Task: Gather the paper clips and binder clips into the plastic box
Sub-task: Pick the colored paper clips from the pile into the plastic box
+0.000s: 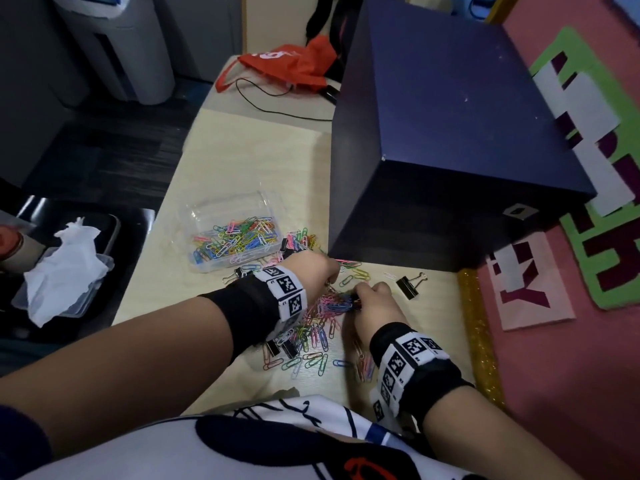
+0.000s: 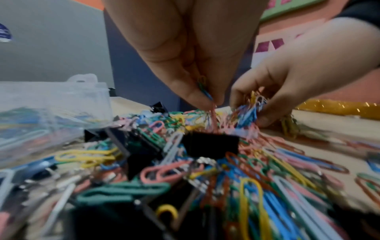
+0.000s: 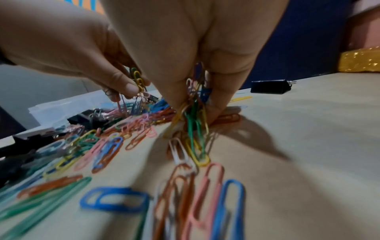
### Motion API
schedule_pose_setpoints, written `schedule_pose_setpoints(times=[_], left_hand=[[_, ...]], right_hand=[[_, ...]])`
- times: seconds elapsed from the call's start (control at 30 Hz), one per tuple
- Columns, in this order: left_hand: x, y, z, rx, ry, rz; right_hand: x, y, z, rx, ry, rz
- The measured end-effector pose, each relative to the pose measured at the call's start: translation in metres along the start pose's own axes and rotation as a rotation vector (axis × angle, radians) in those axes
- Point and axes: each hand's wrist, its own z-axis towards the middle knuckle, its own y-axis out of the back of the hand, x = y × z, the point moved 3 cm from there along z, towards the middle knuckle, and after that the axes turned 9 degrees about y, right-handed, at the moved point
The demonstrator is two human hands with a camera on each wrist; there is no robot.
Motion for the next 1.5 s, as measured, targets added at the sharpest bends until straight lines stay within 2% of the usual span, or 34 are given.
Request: schedule_pose_setpoints(times=[0.1, 0.27, 0.43, 0.57, 0.67, 0.8, 0.87, 0.97, 1.07, 1.13, 1.23, 1.37, 1.43, 1.5], left_hand=[[0.008, 0.009, -0.003, -0.082, -0.02, -0.046], [0.035, 0.032, -0.01, -0.181, -0.023, -0.133], [0.087, 0.057, -0.022, -0.271, 0.086, -0.2], [0.131, 0.065, -0.032, -0.304, 0.167, -0.189], [0.155, 0.063, -0.034, -0.279, 0.23, -0.143], [0.172, 0.053, -0.034, -0.214, 0.29, -0.143], [0.175, 0.05, -0.035, -0.181, 0.294, -0.163], [0.174, 0.05, -0.038, -0.195, 0.283, -0.145], [0.17, 0.05, -0.037, -0.22, 0.267, -0.092], [0.161, 0.047, -0.035, -0.227, 0.188, -0.078], [0.142, 0.032, -0.029, -0.141, 0.041, 0.016], [0.143, 0.022, -0.026, -0.02, 0.133, 0.15], [0.145, 0.026, -0.028, -0.013, 0.156, 0.225], [0.145, 0.03, -0.031, -0.065, 0.141, 0.248]], right_hand=[[0.002, 0.009, 0.005, -0.002, -0.058, -0.008], [0.022, 0.025, 0.01, 0.105, -0.124, -0.146], [0.057, 0.037, 0.014, 0.047, 0.0, -0.263], [0.097, 0.041, 0.025, -0.002, 0.13, -0.125], [0.128, 0.04, 0.041, -0.03, 0.197, 0.03], [0.159, 0.034, 0.068, -0.083, 0.219, 0.156], [0.166, 0.031, 0.076, -0.052, 0.201, 0.225], [0.166, 0.032, 0.081, 0.016, 0.194, 0.255], [0.155, 0.04, 0.08, -0.045, 0.19, 0.206], [0.144, 0.042, 0.078, -0.085, 0.149, 0.085], [0.131, 0.035, 0.072, -0.035, 0.111, -0.078], [0.112, 0.02, 0.061, -0.01, 0.057, -0.098], [0.102, 0.015, 0.056, -0.011, 0.03, -0.108], [0.096, 0.011, 0.054, -0.018, 0.03, -0.137]])
